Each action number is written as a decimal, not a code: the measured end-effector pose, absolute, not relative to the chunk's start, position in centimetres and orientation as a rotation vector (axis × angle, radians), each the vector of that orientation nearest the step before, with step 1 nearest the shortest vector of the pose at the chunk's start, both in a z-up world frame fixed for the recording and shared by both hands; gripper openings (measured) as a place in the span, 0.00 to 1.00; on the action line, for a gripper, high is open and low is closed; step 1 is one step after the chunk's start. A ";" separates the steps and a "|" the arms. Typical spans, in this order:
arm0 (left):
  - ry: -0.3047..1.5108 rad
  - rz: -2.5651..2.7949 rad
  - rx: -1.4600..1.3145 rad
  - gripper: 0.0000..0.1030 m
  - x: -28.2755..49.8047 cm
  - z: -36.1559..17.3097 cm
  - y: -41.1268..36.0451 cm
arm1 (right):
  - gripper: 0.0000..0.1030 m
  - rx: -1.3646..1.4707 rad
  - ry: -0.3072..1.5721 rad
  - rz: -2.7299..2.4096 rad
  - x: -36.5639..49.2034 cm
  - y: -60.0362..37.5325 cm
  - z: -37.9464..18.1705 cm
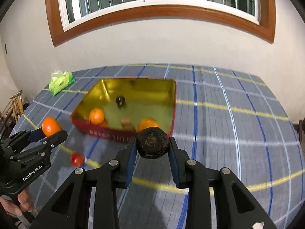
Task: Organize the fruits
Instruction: 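Lift the orange in the left gripper and brown fruit in the right gripper toward the tin, then open the left gripper over the tin while the right gripper releases the brown fruit, then move both open grippers back toward the tomato and kiwi on the cloth, then close the left gripper on the red tomato while the right gripper grasps the kiwi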
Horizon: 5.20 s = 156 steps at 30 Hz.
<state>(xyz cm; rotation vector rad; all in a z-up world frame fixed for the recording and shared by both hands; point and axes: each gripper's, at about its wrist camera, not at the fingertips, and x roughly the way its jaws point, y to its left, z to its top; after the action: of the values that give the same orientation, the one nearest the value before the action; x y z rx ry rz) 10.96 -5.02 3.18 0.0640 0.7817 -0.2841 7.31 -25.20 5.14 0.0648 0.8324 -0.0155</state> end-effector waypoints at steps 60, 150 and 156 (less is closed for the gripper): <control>0.892 -0.277 0.128 0.61 19.4 0.6 -10.1 | 0.42 0.052 0.921 0.016 16.4 -24.6 1.1; 0.939 -0.195 0.118 0.61 9.4 -4.1 -5.7 | 0.23 0.042 0.974 -0.022 6.1 -22.4 -3.7; 0.944 -0.199 0.118 0.61 9.8 -4.4 -5.9 | 0.23 0.050 0.968 -0.033 6.8 -22.7 -3.8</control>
<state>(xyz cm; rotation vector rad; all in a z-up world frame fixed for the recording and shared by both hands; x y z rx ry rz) 9.83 -5.89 -4.37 0.1183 0.9440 -0.1987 6.78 -22.73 -3.82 0.0502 0.9678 -0.0326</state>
